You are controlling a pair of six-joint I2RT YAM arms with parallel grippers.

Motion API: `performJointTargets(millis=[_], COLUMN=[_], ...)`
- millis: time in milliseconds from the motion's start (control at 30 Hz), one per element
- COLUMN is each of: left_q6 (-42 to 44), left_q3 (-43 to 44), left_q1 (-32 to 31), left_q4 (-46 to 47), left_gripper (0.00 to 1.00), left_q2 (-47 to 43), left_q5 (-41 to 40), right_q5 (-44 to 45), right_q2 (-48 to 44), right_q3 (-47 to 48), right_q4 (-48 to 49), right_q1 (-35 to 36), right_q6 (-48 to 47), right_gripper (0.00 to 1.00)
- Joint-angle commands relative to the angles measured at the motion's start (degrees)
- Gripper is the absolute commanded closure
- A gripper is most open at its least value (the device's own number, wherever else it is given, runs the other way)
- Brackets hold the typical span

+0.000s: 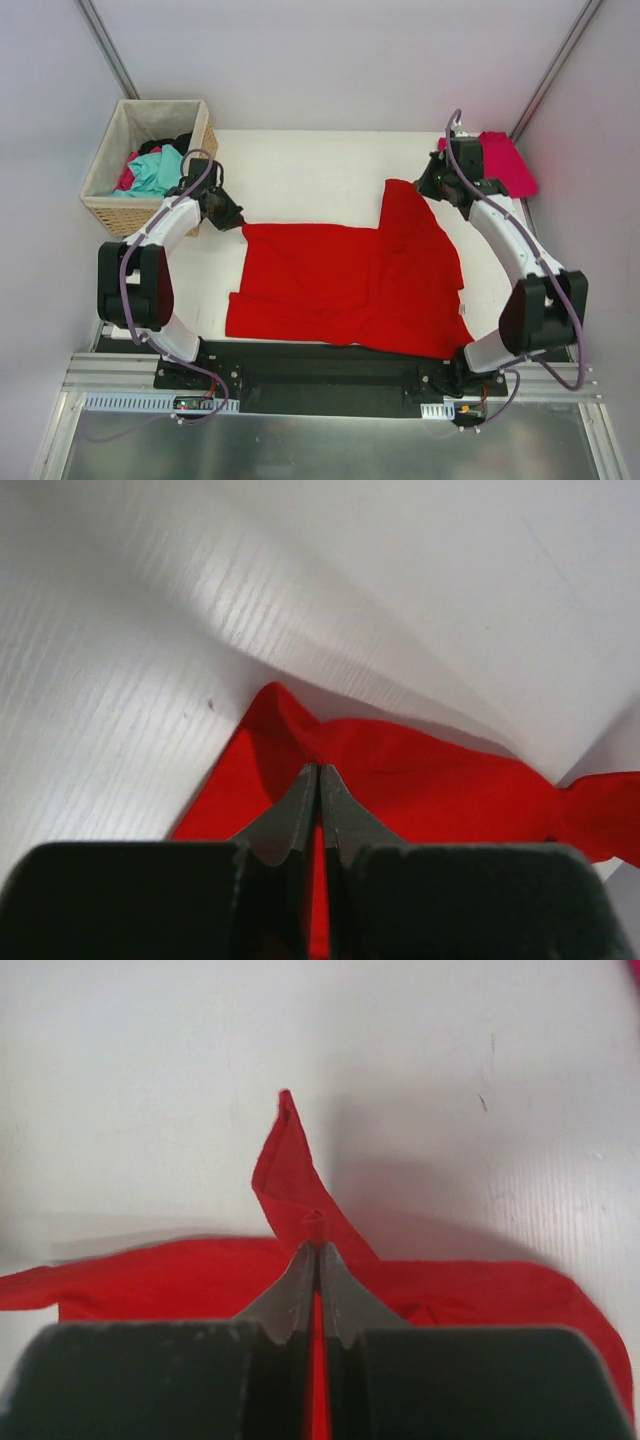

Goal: Fold and stack the t-shirts

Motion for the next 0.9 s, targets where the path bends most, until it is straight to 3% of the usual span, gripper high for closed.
performJointTargets(millis=[0,333,567,867], left_q6=[0.33,1.12,2.17,3.14], left_q3=[-5.81,-15.75,-17.77,-18.83], left_q1=[-0.01,-0.01,-0.01,-0.01], left_q4=[-0.1,-0.1,-0.02,-0.54], left_gripper=[1.0,1.0,1.0,1.0], left_q2=[-7.07,-17.71,-19.03,-21.75], left_q5=[-1.15,-2.64,-2.3,-2.64], right_q5=[5.79,12.29,14.49,19.68], right_q2=[-10.64,-34.29,-45.37,-51.7], right_q3=[-7.2,-21.89,-22.69,-21.63], right_q4=[-2.61,-12.54,-21.06,-28.27], right_q1=[1.49,4.92,5.28,5.36], right_q6=[-1.52,-0.64,-0.91,-0.73], right_gripper=[0.99,0.99,0.99,0.99])
